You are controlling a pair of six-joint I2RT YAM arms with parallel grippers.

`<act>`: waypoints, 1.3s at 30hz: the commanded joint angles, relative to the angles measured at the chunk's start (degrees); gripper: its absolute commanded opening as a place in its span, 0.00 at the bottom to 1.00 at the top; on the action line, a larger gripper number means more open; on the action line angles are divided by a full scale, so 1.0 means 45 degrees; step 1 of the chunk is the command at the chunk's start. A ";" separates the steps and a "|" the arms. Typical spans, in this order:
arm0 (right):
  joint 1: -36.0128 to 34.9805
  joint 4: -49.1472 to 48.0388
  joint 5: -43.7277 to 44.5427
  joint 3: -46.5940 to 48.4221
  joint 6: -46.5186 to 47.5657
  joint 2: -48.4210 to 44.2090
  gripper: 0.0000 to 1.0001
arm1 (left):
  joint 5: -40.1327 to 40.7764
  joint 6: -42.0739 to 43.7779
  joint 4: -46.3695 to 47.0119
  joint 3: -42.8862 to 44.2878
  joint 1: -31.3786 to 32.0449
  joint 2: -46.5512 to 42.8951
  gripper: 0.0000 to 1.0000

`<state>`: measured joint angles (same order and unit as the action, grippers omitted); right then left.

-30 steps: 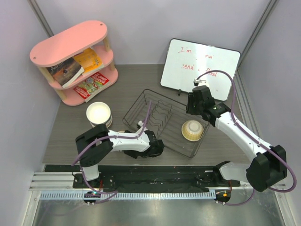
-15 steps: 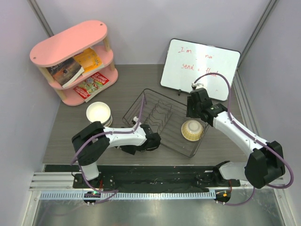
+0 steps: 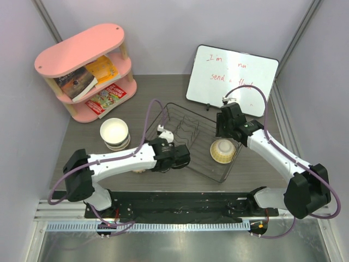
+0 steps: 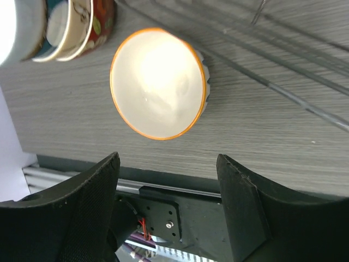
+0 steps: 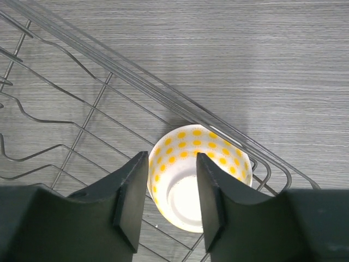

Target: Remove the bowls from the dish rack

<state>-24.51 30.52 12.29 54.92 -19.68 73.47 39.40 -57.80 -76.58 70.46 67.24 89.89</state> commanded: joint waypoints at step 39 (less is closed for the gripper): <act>0.0095 0.2026 0.3615 -0.1110 -0.2970 -0.5330 0.68 | -1.4791 0.5501 1.1059 0.7294 -0.4162 0.7837 0.75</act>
<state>-24.36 39.83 24.80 50.35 -30.85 52.66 -23.75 -32.56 -28.95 102.85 48.05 124.66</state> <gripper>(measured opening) 0.684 0.753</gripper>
